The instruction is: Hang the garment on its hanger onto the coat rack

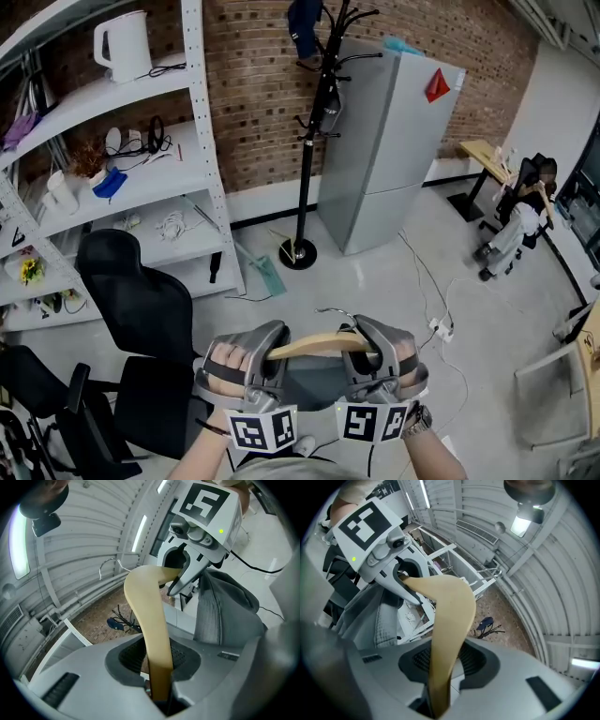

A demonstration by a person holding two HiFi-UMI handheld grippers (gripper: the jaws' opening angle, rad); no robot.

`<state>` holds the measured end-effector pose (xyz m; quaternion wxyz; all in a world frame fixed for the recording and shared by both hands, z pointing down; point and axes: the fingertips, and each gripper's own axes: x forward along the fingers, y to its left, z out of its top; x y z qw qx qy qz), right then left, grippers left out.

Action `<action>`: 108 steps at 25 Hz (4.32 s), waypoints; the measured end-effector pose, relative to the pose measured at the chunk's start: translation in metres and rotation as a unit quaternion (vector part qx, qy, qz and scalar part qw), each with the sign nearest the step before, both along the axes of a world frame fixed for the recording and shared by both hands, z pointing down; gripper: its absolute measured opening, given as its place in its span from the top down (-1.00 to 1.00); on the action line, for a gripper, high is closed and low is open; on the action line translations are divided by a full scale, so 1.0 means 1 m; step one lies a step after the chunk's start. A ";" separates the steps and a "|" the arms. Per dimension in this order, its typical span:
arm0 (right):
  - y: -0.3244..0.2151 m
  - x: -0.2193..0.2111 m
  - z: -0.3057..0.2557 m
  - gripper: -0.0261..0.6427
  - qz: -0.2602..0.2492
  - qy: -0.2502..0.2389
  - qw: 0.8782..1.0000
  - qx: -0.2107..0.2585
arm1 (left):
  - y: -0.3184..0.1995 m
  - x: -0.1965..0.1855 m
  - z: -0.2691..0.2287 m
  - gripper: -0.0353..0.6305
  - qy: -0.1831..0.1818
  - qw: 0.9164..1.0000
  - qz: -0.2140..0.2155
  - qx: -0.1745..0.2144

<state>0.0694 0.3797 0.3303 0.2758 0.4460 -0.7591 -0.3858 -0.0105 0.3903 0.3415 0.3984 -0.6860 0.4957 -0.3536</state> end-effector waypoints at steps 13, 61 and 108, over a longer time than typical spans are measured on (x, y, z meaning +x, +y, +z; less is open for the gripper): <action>-0.077 -0.035 0.008 0.52 0.022 0.007 1.000 -0.006 | -0.079 -0.037 0.008 0.70 -0.005 1.000 0.002 -0.013; -0.368 -0.040 0.032 0.49 -0.024 0.013 0.999 -0.036 | -0.376 -0.047 0.037 0.70 -0.007 0.995 -0.079 -0.066; -0.729 -0.053 0.126 0.49 0.021 0.024 0.995 -0.093 | -0.741 -0.064 0.130 0.70 -0.005 0.992 -0.074 -0.098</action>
